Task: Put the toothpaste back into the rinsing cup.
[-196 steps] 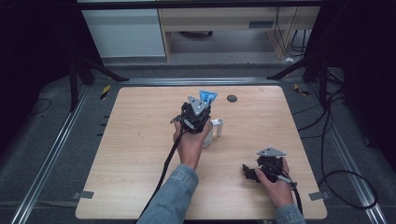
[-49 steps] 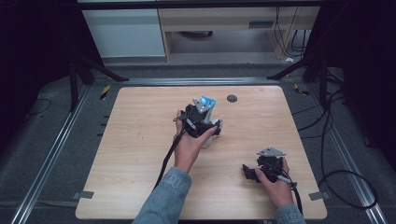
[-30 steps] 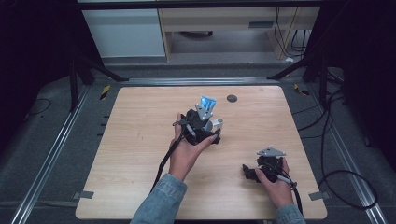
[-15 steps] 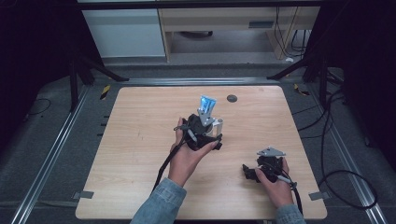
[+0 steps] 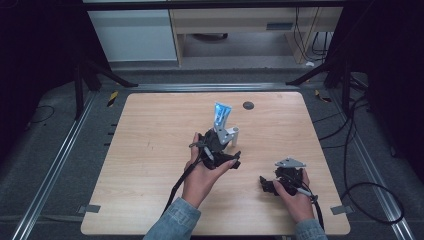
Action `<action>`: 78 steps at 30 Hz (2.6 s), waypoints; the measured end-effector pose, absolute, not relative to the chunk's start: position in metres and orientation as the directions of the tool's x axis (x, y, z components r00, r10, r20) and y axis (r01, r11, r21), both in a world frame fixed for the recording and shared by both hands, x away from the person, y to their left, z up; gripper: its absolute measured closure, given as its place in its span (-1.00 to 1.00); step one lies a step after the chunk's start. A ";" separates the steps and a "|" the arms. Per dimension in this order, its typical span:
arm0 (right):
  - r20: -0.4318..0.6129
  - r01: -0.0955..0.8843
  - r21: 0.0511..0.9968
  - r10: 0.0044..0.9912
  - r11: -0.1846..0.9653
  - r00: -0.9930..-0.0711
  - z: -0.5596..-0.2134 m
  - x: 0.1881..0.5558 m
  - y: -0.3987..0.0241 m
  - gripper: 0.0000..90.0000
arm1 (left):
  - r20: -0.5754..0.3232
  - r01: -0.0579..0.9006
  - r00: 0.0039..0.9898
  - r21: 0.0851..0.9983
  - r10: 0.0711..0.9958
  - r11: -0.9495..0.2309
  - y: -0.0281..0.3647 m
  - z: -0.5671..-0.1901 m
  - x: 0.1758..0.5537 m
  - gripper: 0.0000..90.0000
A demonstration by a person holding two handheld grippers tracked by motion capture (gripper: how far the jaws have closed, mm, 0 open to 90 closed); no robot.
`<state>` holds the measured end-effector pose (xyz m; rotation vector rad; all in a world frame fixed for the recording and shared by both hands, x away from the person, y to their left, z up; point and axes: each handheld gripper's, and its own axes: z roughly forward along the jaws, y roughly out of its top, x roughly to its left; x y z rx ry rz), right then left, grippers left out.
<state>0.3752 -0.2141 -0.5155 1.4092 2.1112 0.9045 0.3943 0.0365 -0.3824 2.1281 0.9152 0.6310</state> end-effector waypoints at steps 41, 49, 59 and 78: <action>0.000 0.634 0.726 0.922 0.267 -0.388 -0.515 0.374 -0.214 -0.99 | 0.131 0.550 0.512 0.709 0.849 -0.441 0.149 -0.416 0.397 -0.87; 0.000 0.634 0.726 0.922 0.267 -0.388 -0.515 0.374 -0.214 -0.99 | 0.137 0.582 0.470 0.695 0.872 -0.422 0.176 -0.423 0.399 -0.87; -0.001 0.634 0.726 0.922 0.267 -0.387 -0.515 0.374 -0.214 -0.99 | 0.126 0.627 0.421 0.675 0.898 -0.389 0.206 -0.435 0.400 -0.87; 0.000 0.634 0.726 0.922 0.267 -0.387 -0.515 0.374 -0.214 -0.99 | 0.101 0.701 0.343 0.634 0.934 -0.326 0.250 -0.460 0.408 -0.86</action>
